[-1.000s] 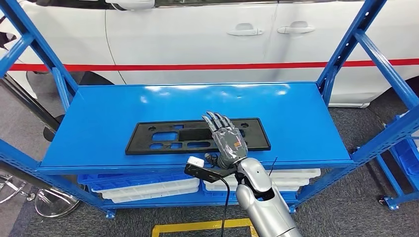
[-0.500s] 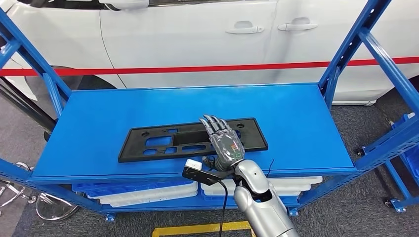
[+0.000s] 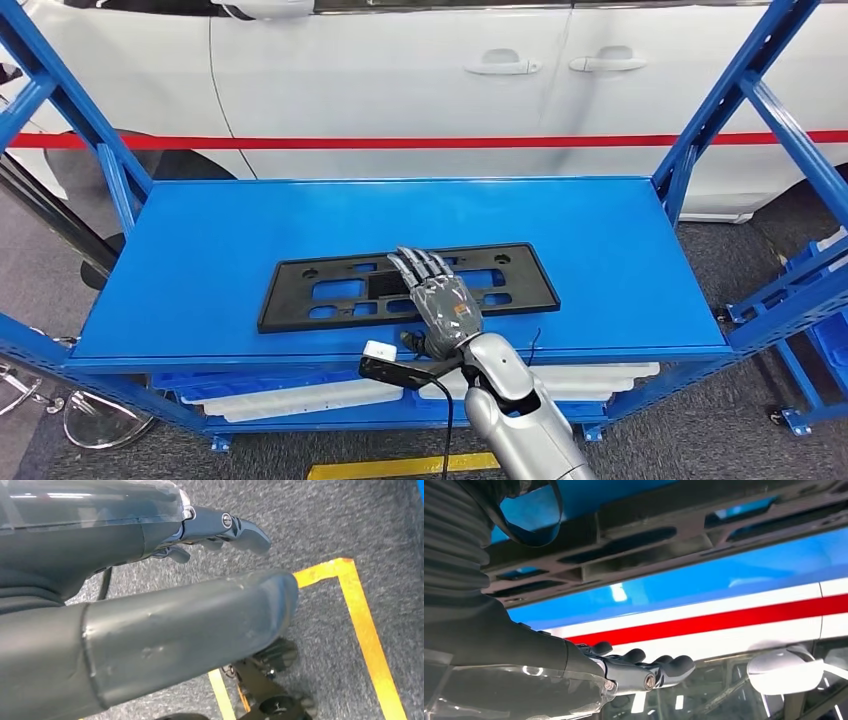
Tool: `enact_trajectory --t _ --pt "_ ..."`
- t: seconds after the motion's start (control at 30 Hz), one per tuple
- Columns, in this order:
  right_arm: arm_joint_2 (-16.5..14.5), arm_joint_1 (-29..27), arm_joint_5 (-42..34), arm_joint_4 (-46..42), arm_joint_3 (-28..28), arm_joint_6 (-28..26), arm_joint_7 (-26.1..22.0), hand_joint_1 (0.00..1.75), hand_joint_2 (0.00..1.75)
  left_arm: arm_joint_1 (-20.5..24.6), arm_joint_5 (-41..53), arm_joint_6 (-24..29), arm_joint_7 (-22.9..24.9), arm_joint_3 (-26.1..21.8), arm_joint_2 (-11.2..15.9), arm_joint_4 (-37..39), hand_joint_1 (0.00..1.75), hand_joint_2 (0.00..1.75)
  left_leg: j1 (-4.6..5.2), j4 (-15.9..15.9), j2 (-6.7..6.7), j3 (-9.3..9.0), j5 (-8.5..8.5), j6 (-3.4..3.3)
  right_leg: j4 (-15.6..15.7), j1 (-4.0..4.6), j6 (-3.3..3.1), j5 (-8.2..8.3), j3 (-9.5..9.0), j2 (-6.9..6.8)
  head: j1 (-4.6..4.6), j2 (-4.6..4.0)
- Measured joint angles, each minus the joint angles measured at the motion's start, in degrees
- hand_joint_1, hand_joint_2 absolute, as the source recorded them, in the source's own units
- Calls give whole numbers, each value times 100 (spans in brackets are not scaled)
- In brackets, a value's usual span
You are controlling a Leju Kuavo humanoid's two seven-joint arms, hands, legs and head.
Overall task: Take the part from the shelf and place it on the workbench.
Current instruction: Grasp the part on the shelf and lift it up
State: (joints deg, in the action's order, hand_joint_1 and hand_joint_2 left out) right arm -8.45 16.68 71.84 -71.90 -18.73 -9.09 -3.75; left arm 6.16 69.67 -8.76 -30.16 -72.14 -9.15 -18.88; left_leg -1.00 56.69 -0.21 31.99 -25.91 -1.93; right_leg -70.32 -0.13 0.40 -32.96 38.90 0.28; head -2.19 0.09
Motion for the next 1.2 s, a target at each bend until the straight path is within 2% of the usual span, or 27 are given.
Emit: enact_trajectory --t 0.03,0.07,0.1,0.17,0.2,0.23,0.27,0.37,0.4,0.43,0.5,0.53,0.57,0.6,0.63,0.67,0.73,0.8,0.87,0.9,0.97,1.03,1.07,1.1,1.13,1.2 --pt "2 -8 0 25 0 -1 0 0 175 -2 -4 2 4 2 -1 -1 0 0 2 3 1 0 -4 -4 -313 -13 12 -93 164 -1 1 0" --pt "5 -14 -1 51 0 -3 0 0 175 -4 -10 4 11 4 -1 -2 0 0 3 8 0 -2 -10 -6 -429 -24 19 -70 238 -2 1 0" --pt "7 -15 -2 73 0 -7 0 0 175 -6 -17 5 21 7 -1 -2 0 0 3 15 -3 -8 -17 -1 -335 -35 20 56 207 -4 1 -1" --pt "8 -9 -8 99 0 -20 -1 0 175 -7 -35 7 37 21 -10 -2 0 0 2 39 -13 -31 -50 24 379 -53 1 460 -119 -11 1 -1" --pt "7 -3 -14 106 -1 -28 -1 0 175 -5 -45 10 43 30 -15 -3 0 0 17 65 -18 -31 -74 49 747 -52 -13 597 -291 -14 1 -2" --pt "6 1 -20 109 -3 -42 -4 0 175 -3 -58 15 47 37 -19 -7 0 0 26 82 -20 -27 -92 78 996 -46 -29 666 -404 -14 0 -2" --pt "5 -2 -27 111 -5 -72 -11 0 175 -4 -69 20 51 42 -21 -10 0 0 33 91 -20 -21 -104 113 1111 -34 -44 668 -452 -9 -1 -2" --pt "7 -95 -38 95 -16 -239 -68 0 175 -20 -84 29 49 47 -24 -23 0 0 18 108 -16 -18 -156 208 1143 -30 -113 666 -466 4 -2 -1" --pt "7 -140 -37 82 -28 -291 -91 13 175 -25 -85 32 43 48 -28 -26 0 0 11 209 -12 18 -238 236 1160 -40 -146 671 -478 0 -3 -1" --pt "6 -180 -36 71 -48 -326 -108 25 175 -28 -86 34 34 49 -33 -28 0 0 5 438 -10 118 -381 262 1174 -52 -175 675 -488 -6 -3 -1" --pt "6 -241 -33 61 -85 -352 -117 103 175 -37 -91 38 17 50 -42 -28 0 0 -2 1186 -6 466 -735 296 1173 -40 -215 668 -490 -13 -2 -1" --pt "6 -267 -33 62 -96 -352 -115 134 175 -45 -95 39 10 51 -43 -28 0 0 -3 1547 -6 650 -854 303 1170 -30 -226 662 -490 -14 -2 -1" --pt "6 -290 -34 64 -101 -352 -112 165 175 -55 -99 40 4 51 -43 -28 0 0 -3 1731 -6 755 -861 300 1167 -19 -234 657 -494 -12 -2 -2" --pt "6 -306 -34 65 -103 -352 -109 172 175 -63 -103 40 -2 53 -43 -29 0 0 -1 1688 -6 756 -755 286 1164 -9 -239 651 -502 -7 -2 -2" --pt "6 -314 -35 65 -107 -352 -109 175 175 -67 -109 41 -7 56 -43 -30 0 0 3 1421 -7 647 -556 261 1161 -1 -241 644 -517 -1 -2 -2" --pt "5 -316 -35 64 -111 -354 -108 175 175 -68 -115 41 -13 61 -43 -34 0 0 12 1006 -7 464 -325 224 1160 6 -239 635 -536 4 -2 -2" --pt "4 -315 -37 63 -121 -362 -104 175 175 -60 -126 42 -26 75 -43 -46 0 0 46 321 -6 141 -75 153 1153 31 -212 617 -555 9 -2 -2" --pt "4 -317 -39 62 -131 -372 -98 175 175 -60 -128 43 -33 85 -43 -55 0 0 77 127 -10 50 -71 118 1155 36 -163 615 -549 10 -2 -1" --pt "4 -316 -39 56 -137 -385 -94 175 175 -72 -128 45 -34 91 -43 -56 0 0 60 67 -7 28 -35 78 1155 29 -102 607 -558 8 0 -1" --pt "5 -311 -40 52 -137 -399 -92 175 175 -75 -128 45 -34 96 -44 -57 0 0 44 29 -1 9 -12 48 1094 29 -72 552 -541 6 0 -1" --pt "8 -306 -46 46 -136 -427 -78 175 175 -75 -130 45 -39 115 -44 -58 0 0 20 -24 15 -17 21 0 614 12 -21 248 -333 2 0 -2" --pt "16 -320 -58 47 -136 -441 -53 175 175 -78 -136 45 -45 137 -43 -59 0 0 22 -20 20 -10 20 -19 -130 -16 21 -95 28 1 -1 -2" --pt "20 -329 -63 47 -136 -444 -43 175 175 -81 -138 45 -49 146 -43 -59 0 0 23 -13 21 -9 16 -20 -359 -32 39 -142 144 0 -1 -2" --pt "23 -334 -65 44 -136 -446 -38 175 175 -84 -141 45 -52 152 -43 -59 0 0 22 -5 21 -11 8 -17 -377 -49 52 -74 161 -2 0 -2" --pt "23 -334 -66 36 -136 -448 -34 175 175 -85 -143 45 -55 159 -44 -59 0 0 20 5 19 -17 -2 -8 -169 -66 60 94 63 -7 0 -2" --pt "24 -324 -66 14 -136 -448 -30 175 175 -85 -144 45 -62 171 -47 -59 0 0 22 45 11 -27 -40 34 595 -88 51 465 -311 -19 1 -1"
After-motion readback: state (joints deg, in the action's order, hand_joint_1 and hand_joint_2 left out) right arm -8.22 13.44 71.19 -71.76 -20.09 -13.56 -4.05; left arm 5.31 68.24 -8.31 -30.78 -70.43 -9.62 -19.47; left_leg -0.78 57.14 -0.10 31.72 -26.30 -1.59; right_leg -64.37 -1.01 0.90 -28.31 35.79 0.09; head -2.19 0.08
